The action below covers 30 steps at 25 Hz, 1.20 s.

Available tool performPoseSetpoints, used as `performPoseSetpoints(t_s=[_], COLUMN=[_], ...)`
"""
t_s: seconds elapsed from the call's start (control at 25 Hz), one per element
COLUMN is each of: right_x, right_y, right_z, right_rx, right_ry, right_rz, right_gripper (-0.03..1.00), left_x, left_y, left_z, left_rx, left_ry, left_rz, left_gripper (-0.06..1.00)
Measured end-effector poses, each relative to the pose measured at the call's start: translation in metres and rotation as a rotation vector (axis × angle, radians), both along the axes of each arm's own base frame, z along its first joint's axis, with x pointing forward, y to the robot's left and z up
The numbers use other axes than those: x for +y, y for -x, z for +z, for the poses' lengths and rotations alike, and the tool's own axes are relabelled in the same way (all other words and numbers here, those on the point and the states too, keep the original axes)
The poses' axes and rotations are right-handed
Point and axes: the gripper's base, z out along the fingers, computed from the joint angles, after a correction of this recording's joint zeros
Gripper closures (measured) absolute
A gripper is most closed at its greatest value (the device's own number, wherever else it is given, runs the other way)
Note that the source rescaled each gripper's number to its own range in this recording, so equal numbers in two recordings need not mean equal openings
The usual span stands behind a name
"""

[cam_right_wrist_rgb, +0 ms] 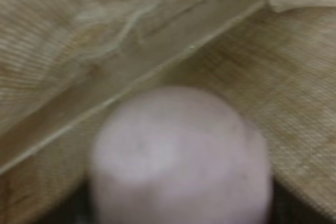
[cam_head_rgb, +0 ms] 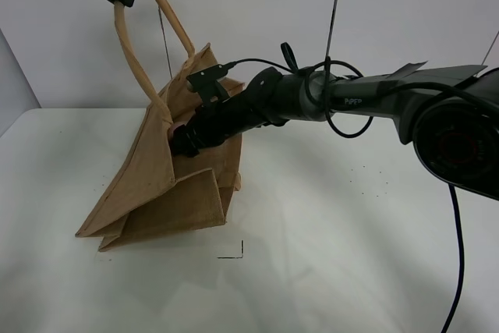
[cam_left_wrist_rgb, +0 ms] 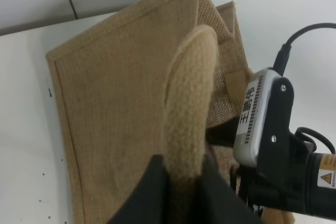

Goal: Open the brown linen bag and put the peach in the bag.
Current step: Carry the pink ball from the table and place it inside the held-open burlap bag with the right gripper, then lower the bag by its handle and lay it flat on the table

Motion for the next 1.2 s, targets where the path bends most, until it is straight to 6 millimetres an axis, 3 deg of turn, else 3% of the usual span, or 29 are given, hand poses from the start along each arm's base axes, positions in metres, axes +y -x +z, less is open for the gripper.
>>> performPoseSetpoints(t_s=[0.08, 0.24, 0.36, 0.44, 0.68, 0.96, 1.2], right_x=[0.001, 0.000, -0.002, -0.008, -0.046, -0.083, -0.113], right_y=[0.002, 0.002, 0.005, 0.007, 0.002, 0.000, -0.007], right_z=[0.000, -0.001, 0.003, 0.017, 0.058, 0.075, 0.086], right_rx=[0.010, 0.022, 0.059, 0.075, 0.132, 0.327, 0.435], right_ry=[0.001, 0.005, 0.021, 0.027, 0.097, 0.373, 0.426], right_rz=[0.012, 0.006, 0.026, 0.029, -0.028, -0.184, -0.361], right_gripper=[0.07, -0.02, -0.03, -0.03, -0.03, -0.03, -0.03], left_x=[0.000, 0.000, 0.000, 0.000, 0.000, 0.000, 0.000], left_y=[0.000, 0.000, 0.000, 0.000, 0.000, 0.000, 0.000], left_z=[0.000, 0.000, 0.000, 0.000, 0.000, 0.000, 0.000], left_rx=[0.000, 0.000, 0.000, 0.000, 0.000, 0.000, 0.000], left_ry=[0.000, 0.000, 0.000, 0.000, 0.000, 0.000, 0.000], left_rz=[0.000, 0.000, 0.000, 0.000, 0.000, -0.001, -0.001], left_gripper=[0.94, 0.94, 0.94, 0.94, 0.94, 0.94, 0.94])
